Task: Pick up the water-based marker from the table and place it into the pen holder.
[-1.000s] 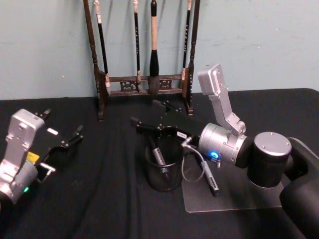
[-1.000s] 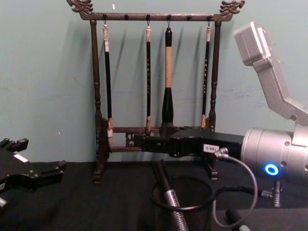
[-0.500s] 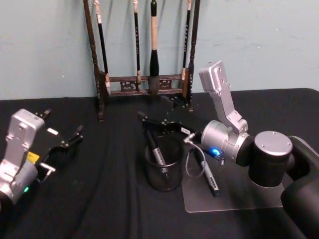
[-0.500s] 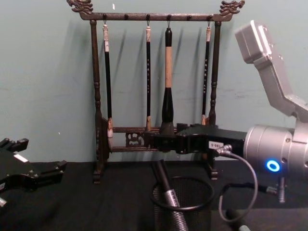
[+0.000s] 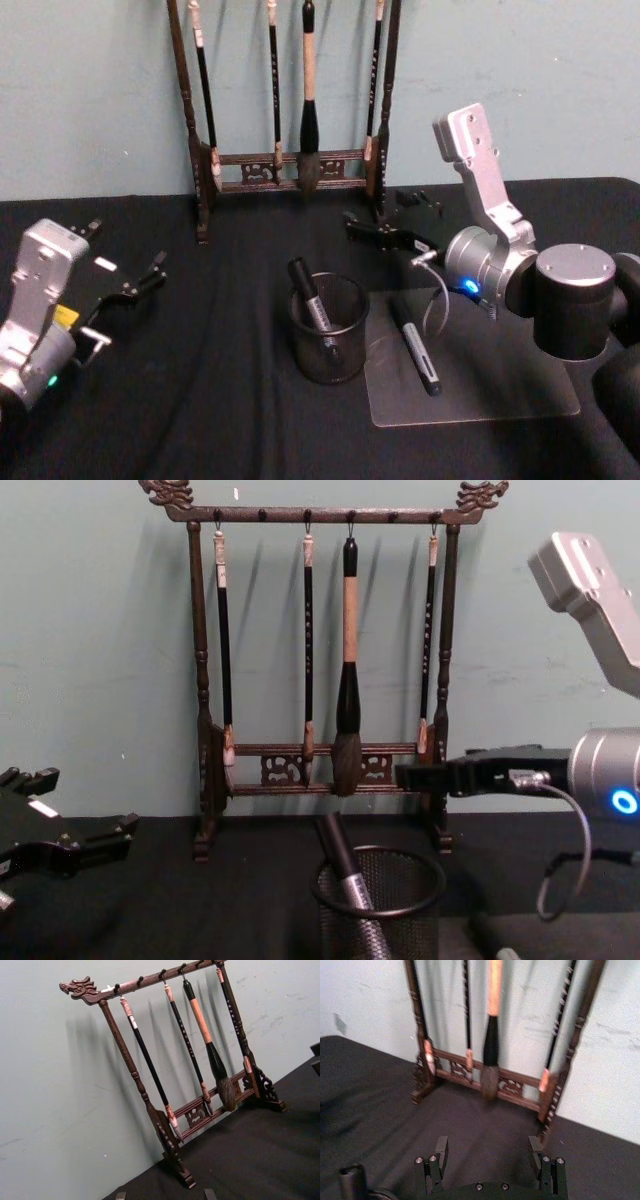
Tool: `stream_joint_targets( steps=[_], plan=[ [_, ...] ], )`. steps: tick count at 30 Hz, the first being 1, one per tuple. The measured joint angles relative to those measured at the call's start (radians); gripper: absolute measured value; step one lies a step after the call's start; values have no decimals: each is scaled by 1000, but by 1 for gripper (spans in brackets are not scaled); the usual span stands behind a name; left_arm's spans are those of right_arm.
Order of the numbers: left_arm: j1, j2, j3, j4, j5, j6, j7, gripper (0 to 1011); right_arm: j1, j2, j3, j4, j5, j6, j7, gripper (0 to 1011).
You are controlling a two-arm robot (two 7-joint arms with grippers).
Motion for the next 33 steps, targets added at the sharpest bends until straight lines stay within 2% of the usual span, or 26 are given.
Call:
stream_joint_targets(
  steps=[3, 5, 6, 7, 11, 17, 24, 33],
  plan=[
    [0, 0, 0, 0, 0, 0, 0, 1009, -5, 2, 11, -12, -8, 45, -20, 1002],
    [0, 0, 0, 0, 0, 0, 0, 1009, -6, 3, 12, -15, -10, 55, -23, 1003],
    [0, 0, 0, 0, 0, 0, 0, 1009, -10, 5, 19, -28, -21, 102, -41, 1002],
    [0, 0, 0, 0, 0, 0, 0, 1009, -10, 5, 19, -28, -21, 102, -41, 1002],
    [0, 0, 0, 0, 0, 0, 0, 1009, -16, 6, 30, -48, -36, 197, -63, 1003],
    [0, 0, 0, 0, 0, 0, 0, 1009, -25, 6, 36, -64, -50, 302, -73, 1002],
    [0, 0, 0, 0, 0, 0, 0, 1009, -36, 5, 35, -76, -68, 382, -78, 1002],
    [0, 0, 0, 0, 0, 0, 0, 1009, -55, 4, 42, -96, -79, 437, -65, 1002]
  ],
)
